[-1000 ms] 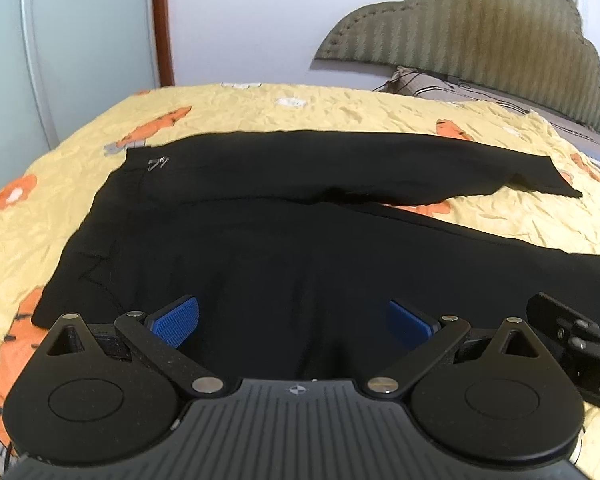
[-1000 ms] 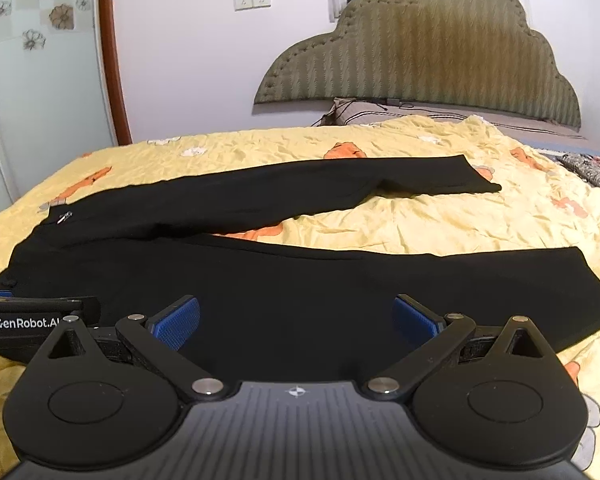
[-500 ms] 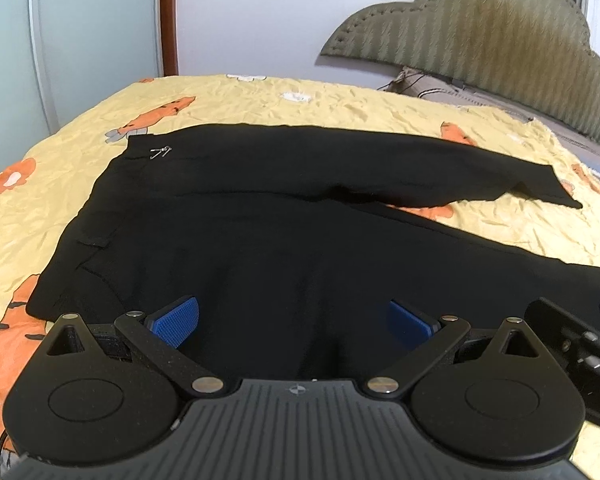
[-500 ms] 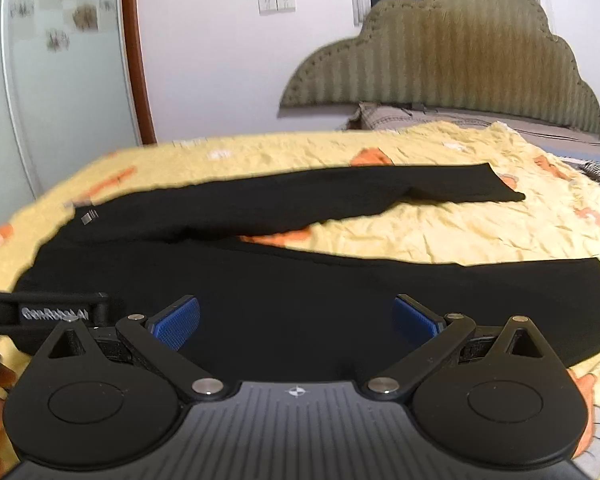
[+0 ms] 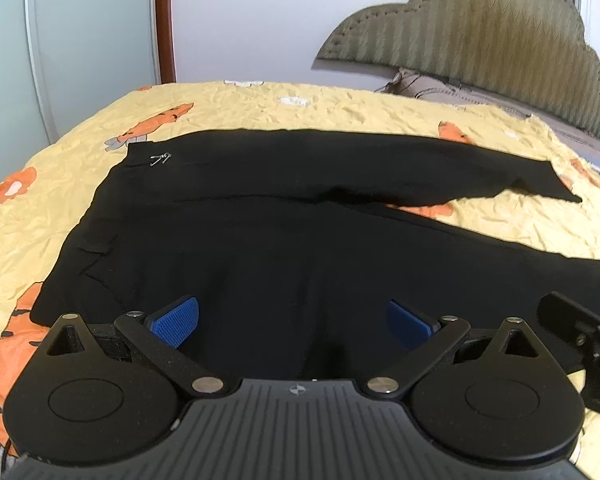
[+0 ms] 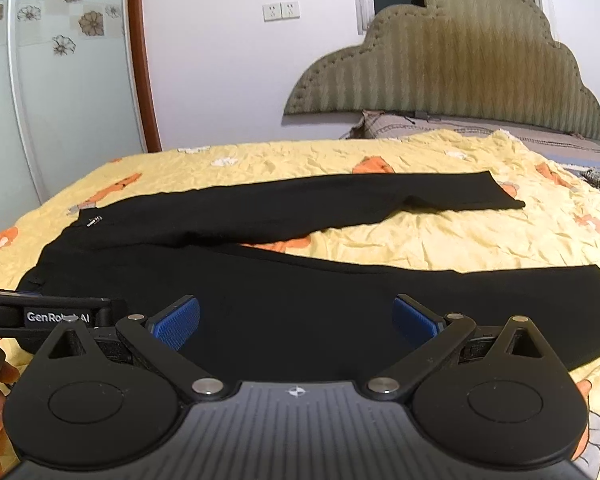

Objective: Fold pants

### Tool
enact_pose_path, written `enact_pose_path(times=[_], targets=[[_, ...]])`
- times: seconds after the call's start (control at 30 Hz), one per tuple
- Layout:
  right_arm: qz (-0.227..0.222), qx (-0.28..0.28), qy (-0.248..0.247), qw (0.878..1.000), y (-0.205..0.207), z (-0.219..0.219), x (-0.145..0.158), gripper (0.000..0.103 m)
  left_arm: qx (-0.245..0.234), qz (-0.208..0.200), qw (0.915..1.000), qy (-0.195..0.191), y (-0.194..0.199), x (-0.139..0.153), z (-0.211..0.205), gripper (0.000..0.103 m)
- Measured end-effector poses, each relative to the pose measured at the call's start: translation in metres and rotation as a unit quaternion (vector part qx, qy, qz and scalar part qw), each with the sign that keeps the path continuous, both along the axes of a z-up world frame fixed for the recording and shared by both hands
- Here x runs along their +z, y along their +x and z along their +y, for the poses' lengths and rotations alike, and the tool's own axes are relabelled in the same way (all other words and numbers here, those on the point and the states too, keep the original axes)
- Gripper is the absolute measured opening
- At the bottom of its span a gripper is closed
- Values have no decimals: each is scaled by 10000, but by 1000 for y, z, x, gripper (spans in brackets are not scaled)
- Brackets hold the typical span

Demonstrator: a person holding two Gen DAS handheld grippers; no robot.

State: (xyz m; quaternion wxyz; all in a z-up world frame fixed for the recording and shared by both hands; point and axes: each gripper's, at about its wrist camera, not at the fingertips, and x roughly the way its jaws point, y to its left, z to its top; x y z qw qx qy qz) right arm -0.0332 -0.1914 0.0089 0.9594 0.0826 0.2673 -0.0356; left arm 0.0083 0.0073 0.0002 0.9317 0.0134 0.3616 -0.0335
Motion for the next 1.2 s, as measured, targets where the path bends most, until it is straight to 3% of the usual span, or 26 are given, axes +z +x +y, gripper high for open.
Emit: enact_pose_path(times=[0.27, 0.4, 0.53, 0.67, 0.83, 1.0, 1.2], targets=[[136, 86, 108, 9998, 4, -7, -5, 103, -31, 138, 9997, 187, 3, -4, -3, 102], [-81, 219, 78, 9997, 3, -7, -2, 103, -27, 161, 9993, 337, 6, -5, -3, 102], [-450, 570, -209, 9971, 10, -2, 4, 103, 22, 161, 9989, 443, 13, -6, 1, 102], [-316, 1111, -288, 9929, 39, 5, 10, 103, 131, 81, 9974, 700, 28, -6, 10, 102], [-298, 1848, -287, 9819, 96, 14, 21, 103, 355, -87, 9935, 1082, 56, 2, 35, 102], [-422, 2819, -650, 9563, 179, 41, 29, 103, 815, -255, 9885, 1248, 94, 18, 76, 102], [141, 3370, -1086, 9351, 297, 83, 11, 102, 1097, -127, 9827, 1488, 140, 29, 116, 102]])
